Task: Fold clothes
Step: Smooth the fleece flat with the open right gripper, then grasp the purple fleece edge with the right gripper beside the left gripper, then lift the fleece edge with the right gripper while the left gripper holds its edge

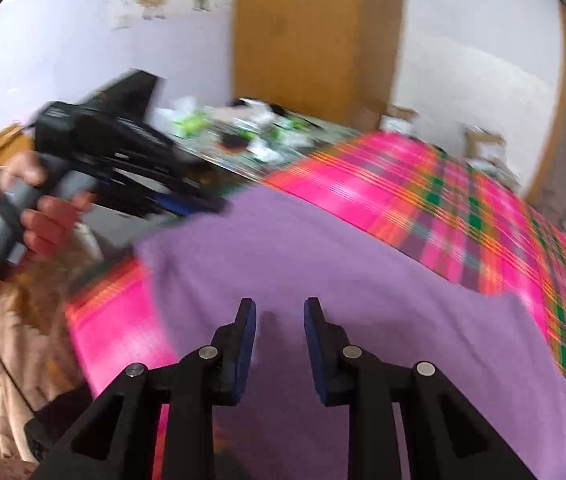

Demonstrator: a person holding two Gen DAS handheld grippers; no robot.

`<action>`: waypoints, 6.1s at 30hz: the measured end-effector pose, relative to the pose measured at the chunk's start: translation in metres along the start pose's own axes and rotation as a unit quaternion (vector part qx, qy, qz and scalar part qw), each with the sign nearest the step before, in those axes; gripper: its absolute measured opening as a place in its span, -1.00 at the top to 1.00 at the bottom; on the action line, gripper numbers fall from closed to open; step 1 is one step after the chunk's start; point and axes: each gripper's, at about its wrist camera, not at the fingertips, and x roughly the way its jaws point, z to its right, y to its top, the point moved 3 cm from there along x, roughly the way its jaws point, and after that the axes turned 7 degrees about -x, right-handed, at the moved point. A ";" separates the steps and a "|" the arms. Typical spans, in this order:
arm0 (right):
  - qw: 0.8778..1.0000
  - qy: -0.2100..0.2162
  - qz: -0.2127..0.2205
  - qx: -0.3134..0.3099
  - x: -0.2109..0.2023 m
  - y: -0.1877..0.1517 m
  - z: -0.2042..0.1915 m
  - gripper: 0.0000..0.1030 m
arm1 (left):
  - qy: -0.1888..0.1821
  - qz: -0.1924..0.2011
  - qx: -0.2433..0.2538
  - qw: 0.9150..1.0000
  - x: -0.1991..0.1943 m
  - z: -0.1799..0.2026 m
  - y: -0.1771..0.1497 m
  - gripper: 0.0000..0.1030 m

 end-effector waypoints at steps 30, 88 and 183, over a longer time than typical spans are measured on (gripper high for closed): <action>0.989 -0.070 -0.025 -0.126 0.062 0.014 -0.105 0.58 | -0.008 -0.017 -0.014 1.000 0.000 -0.009 0.000 0.34; 0.997 0.020 0.074 0.007 0.001 0.022 -0.057 0.68 | 0.007 -0.013 0.019 1.000 0.035 0.047 0.014 0.74; 0.902 0.156 0.044 0.400 -0.054 -0.117 0.213 -0.13 | -0.005 0.008 0.125 0.992 0.098 0.136 -0.111 0.62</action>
